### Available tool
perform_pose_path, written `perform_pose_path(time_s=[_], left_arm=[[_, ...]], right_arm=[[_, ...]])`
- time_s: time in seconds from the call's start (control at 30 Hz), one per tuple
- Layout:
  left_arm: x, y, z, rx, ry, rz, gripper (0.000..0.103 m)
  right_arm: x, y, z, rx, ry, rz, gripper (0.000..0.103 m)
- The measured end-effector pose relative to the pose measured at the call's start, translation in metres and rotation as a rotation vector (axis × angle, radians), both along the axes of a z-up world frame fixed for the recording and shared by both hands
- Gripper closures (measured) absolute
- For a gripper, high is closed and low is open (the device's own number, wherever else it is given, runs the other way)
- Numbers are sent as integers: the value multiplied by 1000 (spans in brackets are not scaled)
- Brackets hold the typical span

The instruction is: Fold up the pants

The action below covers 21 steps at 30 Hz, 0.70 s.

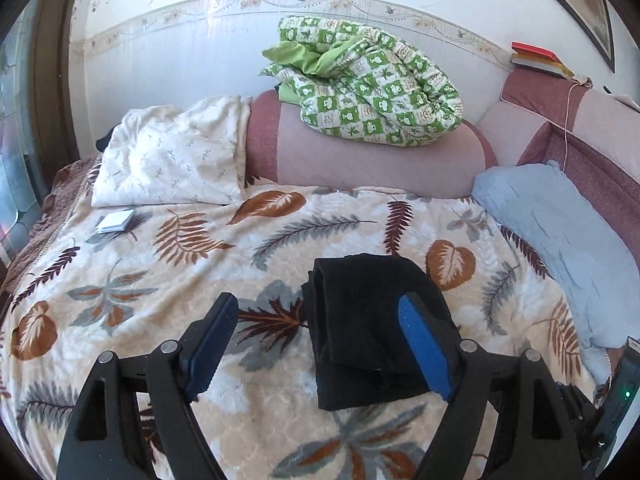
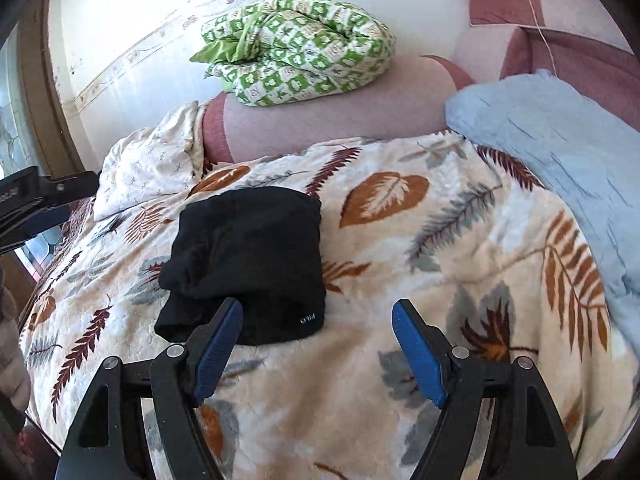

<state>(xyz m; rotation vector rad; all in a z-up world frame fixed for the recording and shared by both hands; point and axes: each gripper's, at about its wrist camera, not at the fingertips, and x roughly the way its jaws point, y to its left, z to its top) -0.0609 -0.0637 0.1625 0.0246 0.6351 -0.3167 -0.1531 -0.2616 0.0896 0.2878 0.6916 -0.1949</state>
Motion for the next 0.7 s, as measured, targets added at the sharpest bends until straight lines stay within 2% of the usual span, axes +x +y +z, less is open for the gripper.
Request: perform_pose_path(time_s=[0.1, 0.17, 0.27, 0.43, 0.7], left_arm=[[-21, 0, -8, 46, -36, 55, 20], [-29, -5, -19, 115, -52, 78, 20], [-32, -11, -37, 189, -19, 67, 20], [-30, -12, -53, 179, 53, 42, 20], [-30, -15, -63, 164, 102, 31, 20]], right_arm=[[-11, -6, -5, 31, 10, -33, 21], [-13, -10, -8, 41, 5, -51, 21], [-13, -11, -13, 59, 19, -58, 21], [-13, -8, -17, 51, 34, -57, 21], [-11, -3, -22, 49, 51, -43, 21]])
